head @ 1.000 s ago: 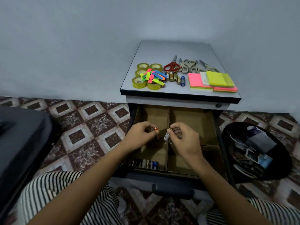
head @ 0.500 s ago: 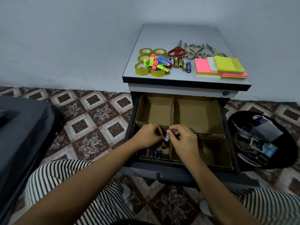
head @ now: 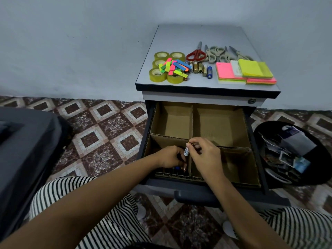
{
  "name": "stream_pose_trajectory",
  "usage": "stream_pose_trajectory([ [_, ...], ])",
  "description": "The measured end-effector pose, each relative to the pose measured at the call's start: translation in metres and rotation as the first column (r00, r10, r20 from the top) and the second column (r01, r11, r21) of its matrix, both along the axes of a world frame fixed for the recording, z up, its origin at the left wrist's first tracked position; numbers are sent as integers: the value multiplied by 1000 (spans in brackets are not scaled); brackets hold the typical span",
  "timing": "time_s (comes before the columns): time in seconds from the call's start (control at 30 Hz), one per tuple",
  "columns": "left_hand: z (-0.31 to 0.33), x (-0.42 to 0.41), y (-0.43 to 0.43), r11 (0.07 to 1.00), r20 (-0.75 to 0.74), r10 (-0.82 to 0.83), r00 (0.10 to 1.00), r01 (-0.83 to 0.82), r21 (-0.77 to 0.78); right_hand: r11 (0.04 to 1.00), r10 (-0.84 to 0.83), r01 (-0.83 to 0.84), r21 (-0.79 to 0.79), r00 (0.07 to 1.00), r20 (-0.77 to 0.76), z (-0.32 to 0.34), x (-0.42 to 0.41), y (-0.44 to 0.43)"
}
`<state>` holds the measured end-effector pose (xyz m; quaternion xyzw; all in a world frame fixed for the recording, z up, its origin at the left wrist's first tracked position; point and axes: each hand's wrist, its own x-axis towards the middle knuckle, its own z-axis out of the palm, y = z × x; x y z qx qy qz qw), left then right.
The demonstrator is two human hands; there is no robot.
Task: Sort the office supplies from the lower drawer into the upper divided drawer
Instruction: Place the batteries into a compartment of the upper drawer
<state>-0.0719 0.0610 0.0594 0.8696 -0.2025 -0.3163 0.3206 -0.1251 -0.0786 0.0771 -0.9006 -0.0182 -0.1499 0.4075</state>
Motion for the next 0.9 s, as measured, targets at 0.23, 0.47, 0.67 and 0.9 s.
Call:
stream_pose_trajectory([
  [0.23, -4, 3, 5, 994, -101, -80, 992, 86, 62, 1000, -4, 4, -4, 1000, -8, 0, 0, 1],
  [0.47, -7, 7, 7, 978, -105, -130, 986, 145, 151, 1000, -12, 12, 9, 1000, -10, -1, 0, 0],
  [0.67, -1, 4, 8, 985, -64, -135, 989, 141, 104, 1000, -16, 16, 9, 1000, -9, 1, -1, 0],
  [0.9, -3, 3, 8, 977, -44, -159, 986, 164, 134, 999, -16, 16, 29, 1000, -1, 1, -3, 0],
])
